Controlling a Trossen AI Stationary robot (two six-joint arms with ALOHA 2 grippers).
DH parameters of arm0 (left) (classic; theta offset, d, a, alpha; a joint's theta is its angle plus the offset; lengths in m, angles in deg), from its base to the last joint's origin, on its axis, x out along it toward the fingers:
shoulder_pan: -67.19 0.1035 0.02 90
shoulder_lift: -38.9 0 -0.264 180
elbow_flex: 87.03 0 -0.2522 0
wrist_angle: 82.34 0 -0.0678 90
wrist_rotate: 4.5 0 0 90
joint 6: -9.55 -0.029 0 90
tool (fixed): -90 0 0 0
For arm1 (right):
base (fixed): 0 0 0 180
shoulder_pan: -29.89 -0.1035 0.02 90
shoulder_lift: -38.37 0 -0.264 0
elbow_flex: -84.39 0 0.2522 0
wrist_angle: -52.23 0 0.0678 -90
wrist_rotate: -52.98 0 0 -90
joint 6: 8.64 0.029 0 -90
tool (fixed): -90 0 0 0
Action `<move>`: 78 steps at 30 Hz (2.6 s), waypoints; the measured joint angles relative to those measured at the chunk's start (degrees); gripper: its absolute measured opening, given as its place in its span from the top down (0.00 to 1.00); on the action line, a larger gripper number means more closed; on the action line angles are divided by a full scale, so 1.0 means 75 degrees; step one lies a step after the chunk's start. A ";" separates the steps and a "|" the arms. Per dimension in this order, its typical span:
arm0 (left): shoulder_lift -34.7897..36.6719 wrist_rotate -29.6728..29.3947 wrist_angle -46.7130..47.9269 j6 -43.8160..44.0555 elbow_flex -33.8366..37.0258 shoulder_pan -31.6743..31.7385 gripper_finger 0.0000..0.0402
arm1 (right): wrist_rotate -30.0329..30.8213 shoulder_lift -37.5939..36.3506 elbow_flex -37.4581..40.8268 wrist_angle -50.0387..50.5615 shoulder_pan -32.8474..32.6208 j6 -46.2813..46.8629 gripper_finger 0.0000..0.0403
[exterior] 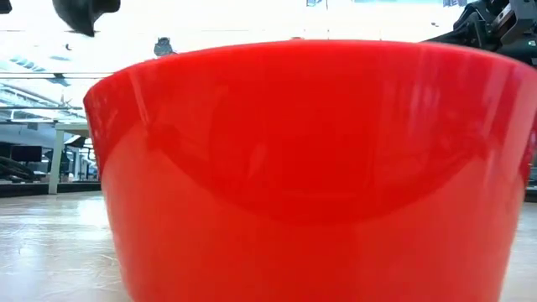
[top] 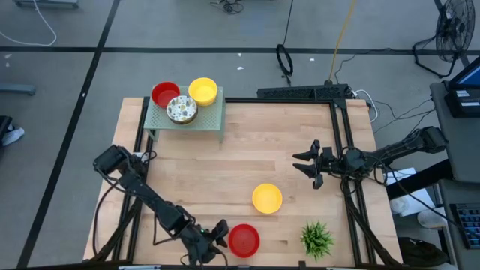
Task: Pick & Place Mini bowls
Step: Stack the red bowl on top of the red bowls on the shelf
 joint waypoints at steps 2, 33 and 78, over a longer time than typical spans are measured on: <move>0.0006 0.0000 -0.0093 -0.0065 0.0000 0.0096 0.59 | 0.0000 0.0000 -0.0001 0.0001 0.0001 0.0000 0.60; -0.0542 -0.0026 0.0015 0.0716 -0.0003 0.0472 0.96 | 0.0000 0.0002 -0.0001 0.0005 0.0002 0.0000 0.60; 0.5580 -0.9243 0.2652 0.2456 0.0000 0.4942 0.98 | 0.0000 0.0003 -0.0001 0.0028 0.0003 0.0000 0.60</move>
